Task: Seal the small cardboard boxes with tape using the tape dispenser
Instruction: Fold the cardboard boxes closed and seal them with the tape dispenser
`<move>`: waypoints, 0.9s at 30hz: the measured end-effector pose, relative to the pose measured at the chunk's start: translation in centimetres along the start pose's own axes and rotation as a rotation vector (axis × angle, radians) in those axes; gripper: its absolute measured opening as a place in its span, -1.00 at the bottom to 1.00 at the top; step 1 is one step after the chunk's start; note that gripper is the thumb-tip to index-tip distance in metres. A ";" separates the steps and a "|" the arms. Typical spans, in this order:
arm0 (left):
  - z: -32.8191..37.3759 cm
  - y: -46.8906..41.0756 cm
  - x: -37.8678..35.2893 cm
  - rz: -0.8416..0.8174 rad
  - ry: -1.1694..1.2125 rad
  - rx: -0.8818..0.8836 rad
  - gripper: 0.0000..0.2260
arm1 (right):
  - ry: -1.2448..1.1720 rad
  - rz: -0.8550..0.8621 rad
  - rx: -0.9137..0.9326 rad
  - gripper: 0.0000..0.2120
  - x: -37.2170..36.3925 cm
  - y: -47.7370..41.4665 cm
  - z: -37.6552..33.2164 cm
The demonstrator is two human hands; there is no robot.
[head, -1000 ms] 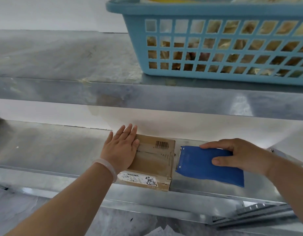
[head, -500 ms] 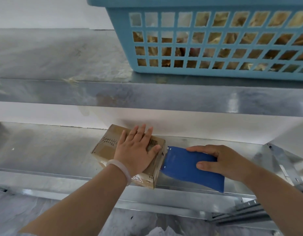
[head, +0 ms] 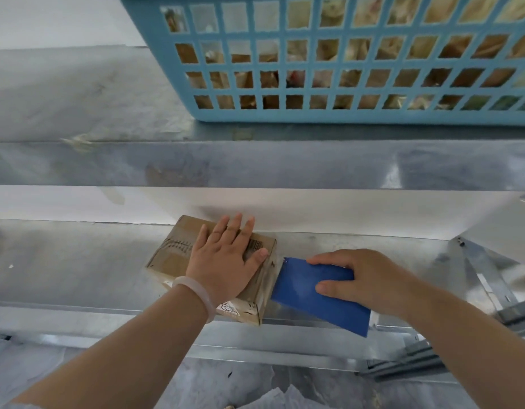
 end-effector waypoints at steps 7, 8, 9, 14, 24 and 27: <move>0.1 -0.1 -0.1 0.005 -0.002 0.003 -0.39 | 0.088 0.042 -0.038 -0.63 -0.6 -0.8 -2.8; 0.1 -0.1 -0.1 0.003 -0.003 0.004 -0.39 | 0.132 0.048 -0.032 -0.63 -0.5 -0.6 -3.3; 0.1 -0.1 -0.1 0.007 0.000 0.004 -0.39 | 0.218 0.041 -0.020 -0.63 -0.7 -0.4 -3.8; -0.1 0.0 0.1 0.016 0.022 -0.002 -0.39 | 0.468 0.026 -0.012 -0.59 -1.3 0.0 -3.6; 3.1 1.3 2.4 0.230 -0.042 -0.239 -0.59 | 0.489 0.224 -0.155 -0.55 2.9 1.7 0.9; 4.2 1.6 1.8 0.134 0.023 -0.209 -0.55 | 0.447 0.226 -0.150 -0.53 2.1 2.4 1.1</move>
Point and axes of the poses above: each hand's wrist, its own y-axis away from the middle knuckle, its own x-axis out of the back of the hand, z = x × y, the point moved 7 cm from there along -y, towards the middle knuckle, and after that the axes turned 5 degrees about z, right-handed, at the moved point
